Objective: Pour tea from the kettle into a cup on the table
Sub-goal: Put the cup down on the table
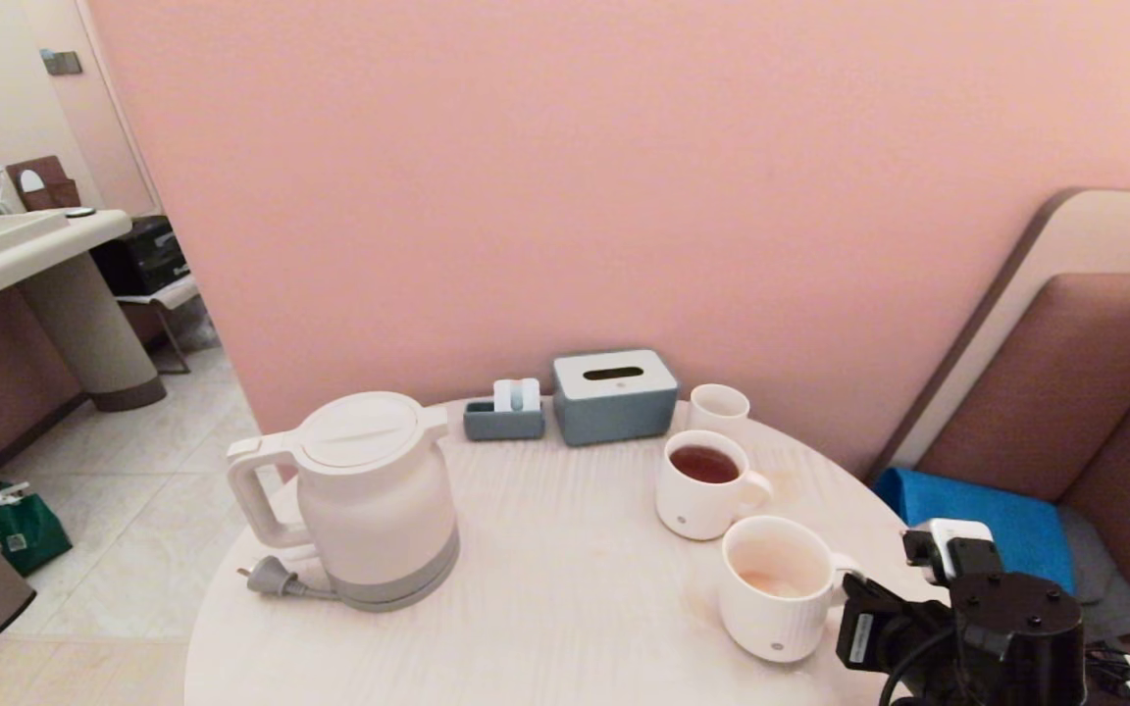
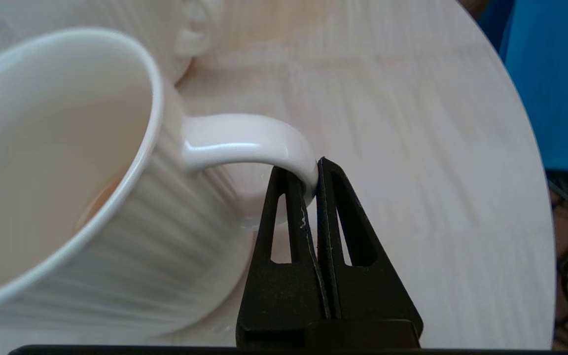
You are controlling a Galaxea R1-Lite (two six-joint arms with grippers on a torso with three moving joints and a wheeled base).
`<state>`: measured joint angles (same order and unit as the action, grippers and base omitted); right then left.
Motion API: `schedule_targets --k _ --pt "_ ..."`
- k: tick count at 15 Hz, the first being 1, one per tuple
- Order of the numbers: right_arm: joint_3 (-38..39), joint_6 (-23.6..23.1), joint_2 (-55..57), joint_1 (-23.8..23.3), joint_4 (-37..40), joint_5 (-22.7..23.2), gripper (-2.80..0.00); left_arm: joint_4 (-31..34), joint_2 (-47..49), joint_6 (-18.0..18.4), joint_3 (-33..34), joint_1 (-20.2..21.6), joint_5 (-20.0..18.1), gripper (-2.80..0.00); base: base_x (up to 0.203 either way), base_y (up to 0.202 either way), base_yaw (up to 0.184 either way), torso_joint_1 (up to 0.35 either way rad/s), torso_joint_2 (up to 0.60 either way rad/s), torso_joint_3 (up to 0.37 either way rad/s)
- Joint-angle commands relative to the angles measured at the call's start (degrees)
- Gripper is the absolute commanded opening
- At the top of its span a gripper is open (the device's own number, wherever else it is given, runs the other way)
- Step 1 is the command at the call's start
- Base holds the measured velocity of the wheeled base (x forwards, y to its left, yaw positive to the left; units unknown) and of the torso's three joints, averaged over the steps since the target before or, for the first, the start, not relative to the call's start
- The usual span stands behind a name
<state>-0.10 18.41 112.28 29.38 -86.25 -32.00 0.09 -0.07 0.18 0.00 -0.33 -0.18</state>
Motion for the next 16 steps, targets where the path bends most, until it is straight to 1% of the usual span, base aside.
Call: schedule_targets --k 1,3,5,15,16 --pt "0.1 1.1 2.6 1.6 -0.3 -1.1 -2.80 0.0 0.1 0.0 0.0 0.0 0.0 -2.80 0.000 0.000 0.000 0.000 0.00 0.000" --pt "0.1 2.4 3.1 1.9 -0.2 -1.6 -2.80 0.0 0.1 0.0 0.0 0.0 0.0 -2.80 0.000 0.000 0.000 0.000 0.00 0.000" --pt "0.1 2.5 3.1 2.2 -0.2 -2.9 -2.80 0.0 0.1 0.0 0.0 0.0 0.0 -2.80 0.000 0.000 0.000 0.000 0.00 0.000" --pt "0.1 2.4 4.7 2.2 -0.5 -3.0 -2.80 0.0 0.1 0.0 0.0 0.0 0.0 -2.80 0.000 0.000 0.000 0.000 0.00 0.000" --pt "0.1 2.4 4.7 2.2 -0.5 -3.1 0.00 0.0 0.1 0.0 0.0 0.0 0.0 -2.80 0.000 0.000 0.000 0.000 0.00 0.000"
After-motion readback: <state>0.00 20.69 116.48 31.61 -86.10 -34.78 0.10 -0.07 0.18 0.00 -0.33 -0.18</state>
